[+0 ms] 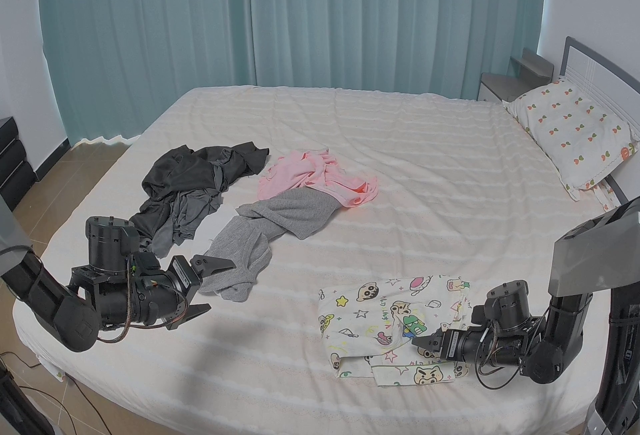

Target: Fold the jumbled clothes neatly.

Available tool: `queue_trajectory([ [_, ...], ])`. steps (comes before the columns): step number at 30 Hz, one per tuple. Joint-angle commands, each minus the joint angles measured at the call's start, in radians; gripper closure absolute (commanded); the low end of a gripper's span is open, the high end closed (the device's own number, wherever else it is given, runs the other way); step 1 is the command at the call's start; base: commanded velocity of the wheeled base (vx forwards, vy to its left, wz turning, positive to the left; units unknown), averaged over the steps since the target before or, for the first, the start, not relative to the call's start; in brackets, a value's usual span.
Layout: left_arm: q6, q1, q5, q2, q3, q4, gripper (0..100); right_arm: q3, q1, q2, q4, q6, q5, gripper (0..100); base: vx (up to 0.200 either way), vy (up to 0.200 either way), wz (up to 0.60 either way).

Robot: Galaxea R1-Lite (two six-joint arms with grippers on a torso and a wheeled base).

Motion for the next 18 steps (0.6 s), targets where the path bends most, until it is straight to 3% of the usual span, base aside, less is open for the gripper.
queue_trajectory([
  [1, 0.000, -0.001, 0.000, 0.006, 0.000, -0.001, 0, -0.004, -0.002, 0.017, -0.001, -0.001, -0.004, 0, 0.000, 0.000, 0.00],
  [18, 0.001, -0.001, 0.005, 0.029, -0.002, -0.002, 0, -0.069, -0.022, 0.063, -0.003, 0.007, -0.046, 0, 0.000, 0.000, 0.00],
])
